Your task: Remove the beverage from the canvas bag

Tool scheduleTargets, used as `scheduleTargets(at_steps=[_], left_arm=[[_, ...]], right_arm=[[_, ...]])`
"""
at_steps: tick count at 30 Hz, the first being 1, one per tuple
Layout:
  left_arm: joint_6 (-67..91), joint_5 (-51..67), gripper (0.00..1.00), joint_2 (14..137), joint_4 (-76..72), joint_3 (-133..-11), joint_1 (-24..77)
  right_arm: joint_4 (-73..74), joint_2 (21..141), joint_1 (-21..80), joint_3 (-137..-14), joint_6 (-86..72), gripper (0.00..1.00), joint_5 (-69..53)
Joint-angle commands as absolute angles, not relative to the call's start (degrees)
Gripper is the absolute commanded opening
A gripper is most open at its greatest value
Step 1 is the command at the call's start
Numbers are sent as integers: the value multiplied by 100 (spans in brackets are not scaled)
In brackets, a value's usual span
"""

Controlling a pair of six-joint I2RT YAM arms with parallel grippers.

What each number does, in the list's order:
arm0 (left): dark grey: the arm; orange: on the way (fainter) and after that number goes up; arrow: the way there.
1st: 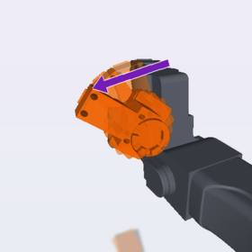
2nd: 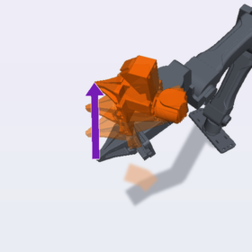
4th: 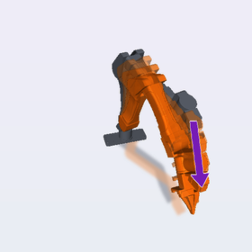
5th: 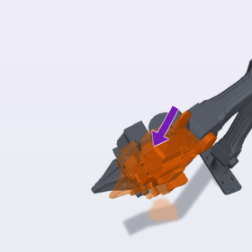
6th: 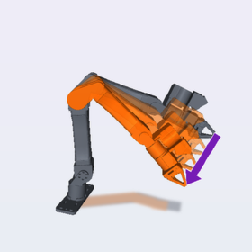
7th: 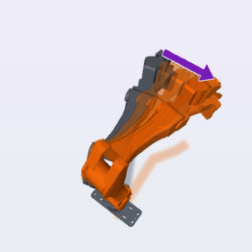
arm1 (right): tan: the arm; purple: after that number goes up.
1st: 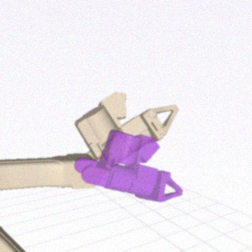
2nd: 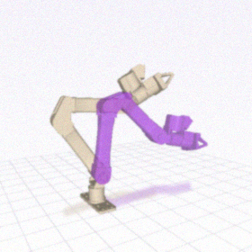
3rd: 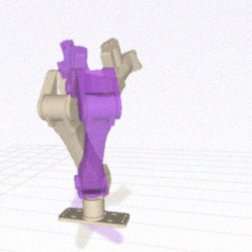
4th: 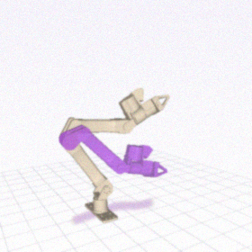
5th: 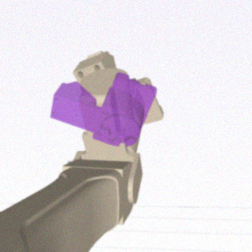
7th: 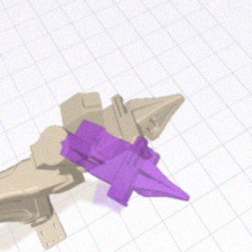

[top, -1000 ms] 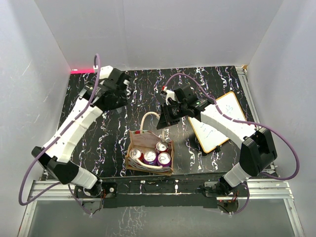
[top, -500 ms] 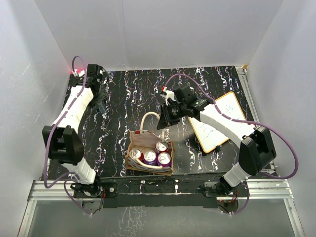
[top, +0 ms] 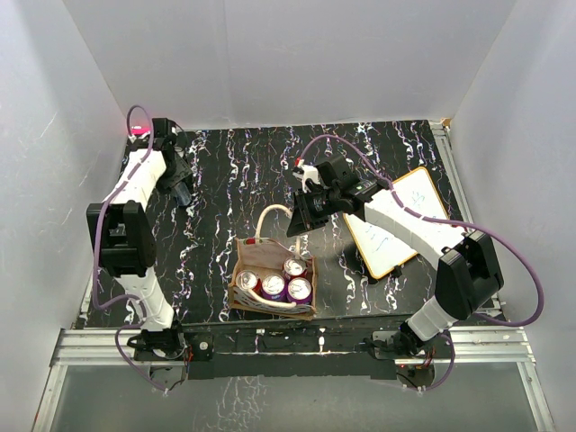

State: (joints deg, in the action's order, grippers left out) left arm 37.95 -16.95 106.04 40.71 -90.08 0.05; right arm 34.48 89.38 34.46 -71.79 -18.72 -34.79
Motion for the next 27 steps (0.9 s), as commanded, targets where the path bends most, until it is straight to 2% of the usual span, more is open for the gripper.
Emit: scheduleTargets(at_steps=[1,8,11,14,18,24,27], left_arm=[[3620,-1712,0,10661,3934,-9538,2],[3560,-1660,0,10950,4029,-9813,1],[3570,-1763,9,11050,4180,-9940,0],[3550,-1858,26,11105,4215,-9974,0],[3490,-1820,30,11244,4299,-10101,-9],[3463,-1760,69,11174,4447,-10269,-18],[3411,-1721,82,10959,4507,-10267,-16]], right_arm=[[3419,8907,3469,-7339,-1742,12,-3407],[3419,8964,3471,-7373,-1740,12,-3432],[3419,8960,3466,-7383,-1733,12,-3426],[3419,8953,3470,-7383,-1736,12,-3420],[3419,8947,3471,-7396,-1726,12,-3435],[3428,8919,3472,-7392,-1728,12,-3426],[3428,8910,3463,-7401,-1729,12,-3423]])
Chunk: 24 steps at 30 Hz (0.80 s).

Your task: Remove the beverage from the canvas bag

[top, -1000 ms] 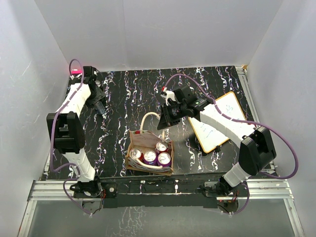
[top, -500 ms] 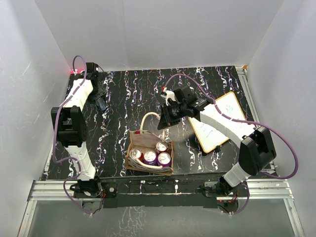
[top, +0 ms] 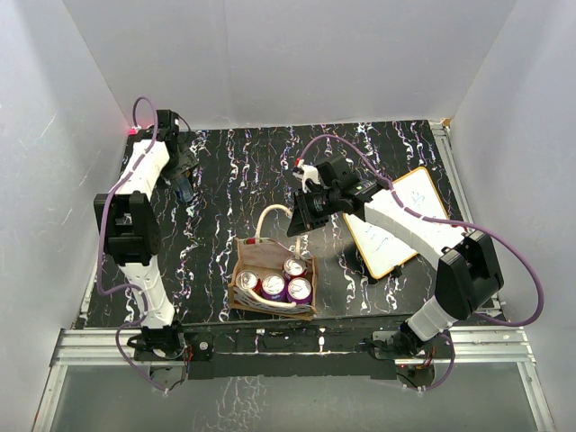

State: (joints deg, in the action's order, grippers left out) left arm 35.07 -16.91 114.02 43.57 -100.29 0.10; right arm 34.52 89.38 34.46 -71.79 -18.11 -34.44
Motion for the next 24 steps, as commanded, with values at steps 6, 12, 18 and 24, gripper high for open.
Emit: scheduleTargets(at_steps=[6,12,18,24], left_arm=[[3409,-1396,91,10231,4640,-9910,-18],[3860,289,92,8743,4103,-8336,-1],[4690,1446,88,7005,3745,-6476,397],[5771,1255,85,5547,3608,-5576,1770]], right_arm=[[3445,8888,3466,-7444,-1710,12,-3404],[3482,8792,3469,-7366,-1675,12,-3349],[3510,8745,3473,-7385,-1638,12,-3265],[3567,8775,3471,-7488,-1658,12,-3135]])
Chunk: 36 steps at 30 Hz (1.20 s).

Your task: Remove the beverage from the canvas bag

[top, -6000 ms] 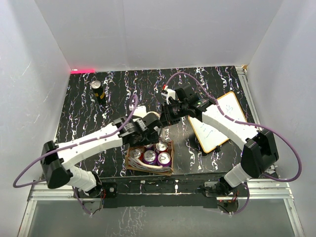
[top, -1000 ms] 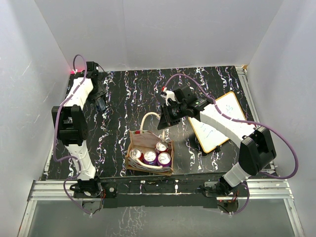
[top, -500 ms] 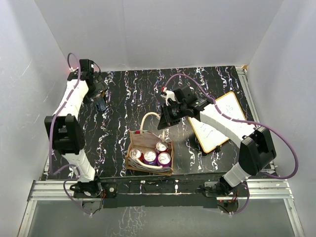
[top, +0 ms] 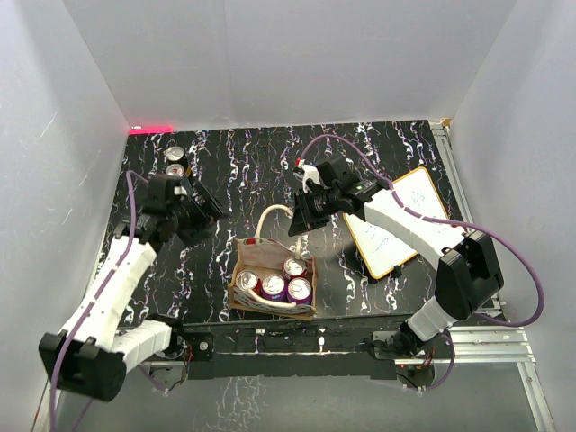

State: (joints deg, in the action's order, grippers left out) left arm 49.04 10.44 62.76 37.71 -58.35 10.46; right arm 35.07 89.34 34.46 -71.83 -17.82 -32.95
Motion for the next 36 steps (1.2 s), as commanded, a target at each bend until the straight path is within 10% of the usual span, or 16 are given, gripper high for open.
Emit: scheduleTargets(at_steps=[1,25,36], left_arm=[[5887,1074,84,5398,3616,-5564,1978],[6168,-1587,72,7663,3823,-6914,6072],[5398,-2248,68,8595,4187,-7619,6289]], right_arm=[[3587,8779,3471,-7525,-1671,12,-3074],[4148,9188,3445,-8374,-1616,12,-2555],[4088,9027,3423,-8193,-1638,12,-2573]])
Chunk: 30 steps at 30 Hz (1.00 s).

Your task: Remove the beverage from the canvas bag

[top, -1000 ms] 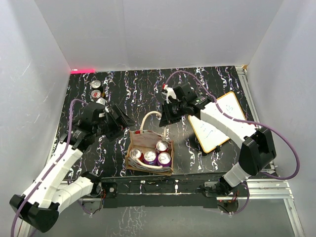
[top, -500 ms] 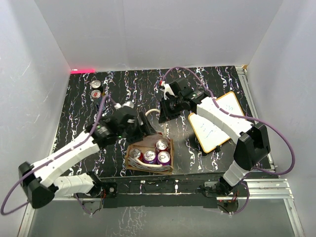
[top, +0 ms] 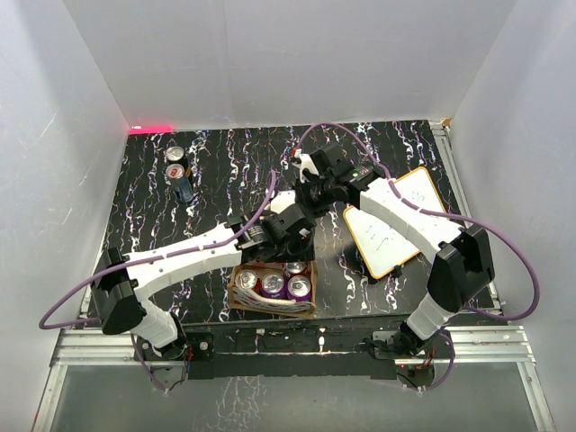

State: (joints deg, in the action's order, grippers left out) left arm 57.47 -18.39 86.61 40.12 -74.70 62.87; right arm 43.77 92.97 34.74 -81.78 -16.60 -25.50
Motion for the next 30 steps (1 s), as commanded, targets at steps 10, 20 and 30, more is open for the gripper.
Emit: scheduleTargets(at_steps=[10,20,30], left_arm=[[5191,-1901,69,7874,3725,-6849,6284],[4888,-1782,73,8014,3780,-6862,6284],[4804,-1648,76,8912,3791,-7240,6289]], right_arm=[[4026,9001,3409,-8013,-1634,12,-2607],[4008,9032,3404,-7992,-1619,12,-2635],[4017,8968,3362,-7987,-1600,12,-2597]])
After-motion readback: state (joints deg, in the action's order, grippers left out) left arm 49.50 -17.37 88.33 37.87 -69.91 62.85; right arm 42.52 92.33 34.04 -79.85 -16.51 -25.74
